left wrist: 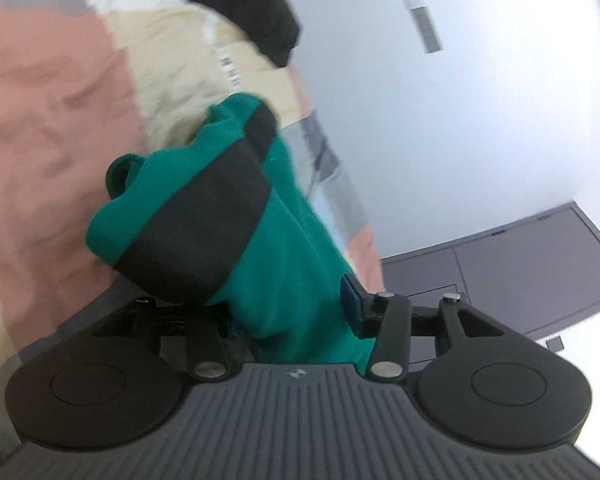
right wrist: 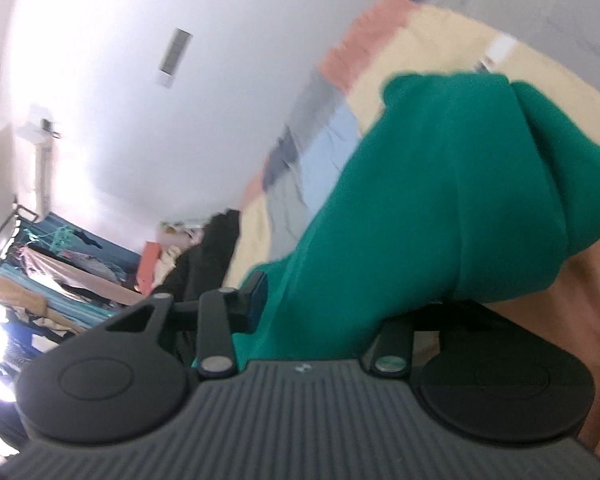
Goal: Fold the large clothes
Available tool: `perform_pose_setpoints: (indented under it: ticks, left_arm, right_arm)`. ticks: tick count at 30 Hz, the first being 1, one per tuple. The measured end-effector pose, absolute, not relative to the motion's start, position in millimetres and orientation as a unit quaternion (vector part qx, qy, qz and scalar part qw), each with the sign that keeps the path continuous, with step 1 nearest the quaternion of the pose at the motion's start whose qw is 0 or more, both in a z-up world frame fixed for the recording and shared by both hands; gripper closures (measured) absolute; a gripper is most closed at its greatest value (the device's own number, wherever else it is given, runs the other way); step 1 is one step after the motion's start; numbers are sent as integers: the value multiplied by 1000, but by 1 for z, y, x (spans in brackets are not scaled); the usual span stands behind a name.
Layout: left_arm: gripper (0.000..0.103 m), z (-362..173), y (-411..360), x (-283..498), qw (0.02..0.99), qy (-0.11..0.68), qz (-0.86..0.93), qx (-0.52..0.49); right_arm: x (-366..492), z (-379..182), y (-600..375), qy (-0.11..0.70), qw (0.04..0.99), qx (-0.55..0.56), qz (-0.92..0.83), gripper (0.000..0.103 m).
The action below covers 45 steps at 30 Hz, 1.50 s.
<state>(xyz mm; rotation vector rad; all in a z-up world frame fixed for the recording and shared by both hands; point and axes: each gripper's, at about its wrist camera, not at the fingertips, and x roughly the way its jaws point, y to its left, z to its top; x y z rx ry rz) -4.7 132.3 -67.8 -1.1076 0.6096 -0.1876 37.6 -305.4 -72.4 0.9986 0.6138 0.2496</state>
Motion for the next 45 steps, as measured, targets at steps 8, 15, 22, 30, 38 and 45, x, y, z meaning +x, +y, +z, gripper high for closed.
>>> perform_pose_setpoints:
  ticks: [8, 15, 22, 30, 38, 45]
  left_arm:
    - [49, -46, 134, 18, 810, 232, -135, -521]
    - [42, -17, 128, 46, 845, 174, -183, -472]
    - [41, -4, 107, 92, 901, 170, -171, -360]
    - [41, -15, 83, 153, 944, 161, -142, -252]
    - [41, -60, 93, 219, 944, 175, -105, -258]
    - [43, -92, 105, 253, 935, 214, -105, -264]
  right_arm:
    - [58, -46, -302, 245, 868, 412, 132, 55]
    - [101, -29, -304, 223, 891, 374, 130, 55]
    - [153, -22, -306, 226, 914, 306, 138, 55]
    - [182, -24, -309, 188, 941, 249, 131, 47]
    - [215, -55, -326, 228, 948, 212, 64, 47]
    - [253, -95, -322, 299, 937, 174, 52, 48]
